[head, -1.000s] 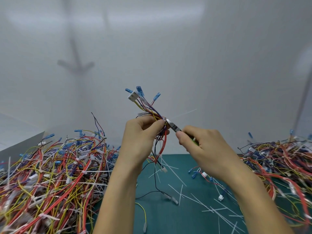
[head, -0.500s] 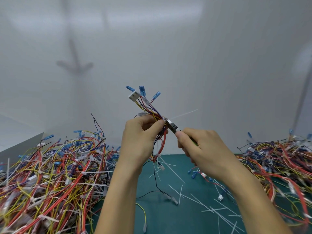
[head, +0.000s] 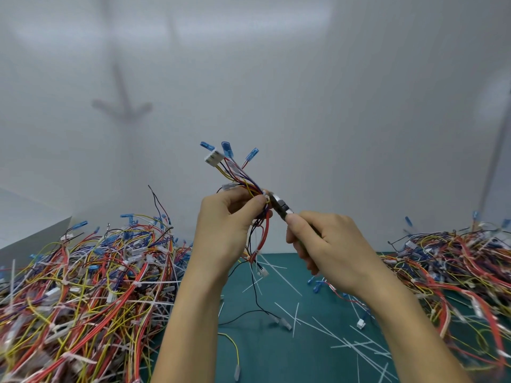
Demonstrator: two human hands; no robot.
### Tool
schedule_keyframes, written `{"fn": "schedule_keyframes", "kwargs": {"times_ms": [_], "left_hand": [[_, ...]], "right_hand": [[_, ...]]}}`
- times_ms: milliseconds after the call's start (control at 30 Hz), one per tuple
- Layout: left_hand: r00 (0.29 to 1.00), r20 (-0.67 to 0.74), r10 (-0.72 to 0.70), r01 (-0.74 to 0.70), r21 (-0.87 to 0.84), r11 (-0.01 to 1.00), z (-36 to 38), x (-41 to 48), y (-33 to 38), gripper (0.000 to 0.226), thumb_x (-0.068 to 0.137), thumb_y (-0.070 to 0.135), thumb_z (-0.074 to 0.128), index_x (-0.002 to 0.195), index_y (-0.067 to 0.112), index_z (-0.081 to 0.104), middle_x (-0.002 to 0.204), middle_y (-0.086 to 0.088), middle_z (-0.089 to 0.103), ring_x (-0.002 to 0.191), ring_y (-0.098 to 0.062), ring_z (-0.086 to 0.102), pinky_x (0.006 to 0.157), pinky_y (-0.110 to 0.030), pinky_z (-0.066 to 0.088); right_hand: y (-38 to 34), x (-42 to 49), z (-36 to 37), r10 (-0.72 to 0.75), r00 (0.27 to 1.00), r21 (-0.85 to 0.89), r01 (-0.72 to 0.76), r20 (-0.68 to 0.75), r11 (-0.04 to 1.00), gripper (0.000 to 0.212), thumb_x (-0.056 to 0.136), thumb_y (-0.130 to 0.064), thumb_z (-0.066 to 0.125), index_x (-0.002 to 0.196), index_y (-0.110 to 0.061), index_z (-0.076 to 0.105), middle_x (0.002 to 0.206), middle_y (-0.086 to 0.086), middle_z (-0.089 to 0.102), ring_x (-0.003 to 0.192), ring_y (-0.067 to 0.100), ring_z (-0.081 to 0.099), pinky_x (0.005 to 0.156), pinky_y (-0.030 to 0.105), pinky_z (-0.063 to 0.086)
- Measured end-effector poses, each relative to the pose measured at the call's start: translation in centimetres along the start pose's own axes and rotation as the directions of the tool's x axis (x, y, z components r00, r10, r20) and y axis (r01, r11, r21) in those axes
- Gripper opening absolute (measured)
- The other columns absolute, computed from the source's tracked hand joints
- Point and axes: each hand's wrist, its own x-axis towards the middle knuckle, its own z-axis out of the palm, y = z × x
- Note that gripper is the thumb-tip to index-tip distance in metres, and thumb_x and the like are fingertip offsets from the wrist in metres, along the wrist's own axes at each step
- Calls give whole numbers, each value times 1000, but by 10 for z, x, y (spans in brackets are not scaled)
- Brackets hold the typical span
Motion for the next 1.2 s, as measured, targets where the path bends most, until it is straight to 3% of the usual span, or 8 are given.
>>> {"fn": "schedule_keyframes", "kwargs": {"times_ms": [100, 267, 333, 533, 833, 1000, 1133, 1200], "left_hand": [[1000, 10, 4, -4, -18, 1000, -2, 0, -1, 12, 92, 9, 64, 89, 11, 76, 81, -2, 77, 74, -7, 73, 65, -7, 49], [1000, 13, -14, 14, 4, 1000, -3, 1, -4, 11, 92, 16, 66, 89, 17, 76, 84, 2, 78, 80, -12, 75, 74, -25, 59], [1000, 10, -1, 1, 6, 1000, -4, 1, -4, 11, 91, 17, 68, 87, 17, 78, 82, 1, 77, 79, -14, 75, 72, -21, 58], [1000, 28, 2, -1, -45, 999, 0, -1, 3, 12, 86, 13, 73, 79, 20, 78, 77, -3, 77, 75, -21, 75, 67, -18, 57], [1000, -4, 29, -29, 42, 999, 2, -2, 6, 4, 83, 22, 76, 81, 24, 78, 73, 3, 76, 70, -12, 74, 63, -24, 58], [993, -116, -17, 25, 71, 997, -12, 1, 5, 16, 86, 33, 72, 84, 18, 73, 73, 2, 73, 68, -13, 72, 67, -30, 61], [995, -34, -89, 94, 200, 975, -15, 0, 2, 22, 81, 43, 73, 83, 21, 72, 72, 5, 71, 65, -8, 68, 67, -30, 61], [992, 37, -124, 117, 140, 983, -12, -2, 6, 27, 82, 47, 72, 78, 21, 77, 72, 5, 73, 64, -6, 66, 64, -22, 58]], "right_hand": [[-3, 1, 3, 4, 998, 70, 0, -58, 998, 44, 102, -43, 45, 72, -18, 64, 59, 4, 60, 48, 15, 56, 59, 45, 54], [-5, 3, 6, 37, 991, 212, -9, -130, 977, 41, 96, -46, 57, 79, -11, 65, 57, 1, 55, 51, 16, 53, 57, 49, 52], [-4, 4, 7, 52, 988, 246, -15, -145, 969, 38, 94, -42, 63, 82, -6, 64, 58, 5, 54, 51, 17, 53, 56, 49, 53], [-5, 4, 11, 63, 988, 372, -5, -143, 928, 13, 89, -29, 71, 80, -19, 70, 53, -3, 56, 53, 15, 53, 52, 32, 53], [-7, 4, 6, 33, 975, 304, 36, -220, 952, 21, 93, -23, 67, 76, -11, 64, 56, 4, 55, 51, 15, 53, 53, 38, 54], [-6, 3, -5, 71, 982, 433, 13, -177, 901, 18, 97, -18, 60, 83, -8, 65, 58, -2, 56, 53, 11, 55, 55, 30, 56], [-6, 2, -7, 46, 973, 434, 58, -225, 899, 15, 97, -18, 61, 84, -11, 66, 58, -1, 57, 53, 12, 56, 55, 30, 56], [-7, 3, -5, -11, 963, 366, 113, -269, 924, 13, 94, -20, 66, 82, -16, 67, 58, -1, 58, 53, 17, 56, 54, 33, 54]]}}
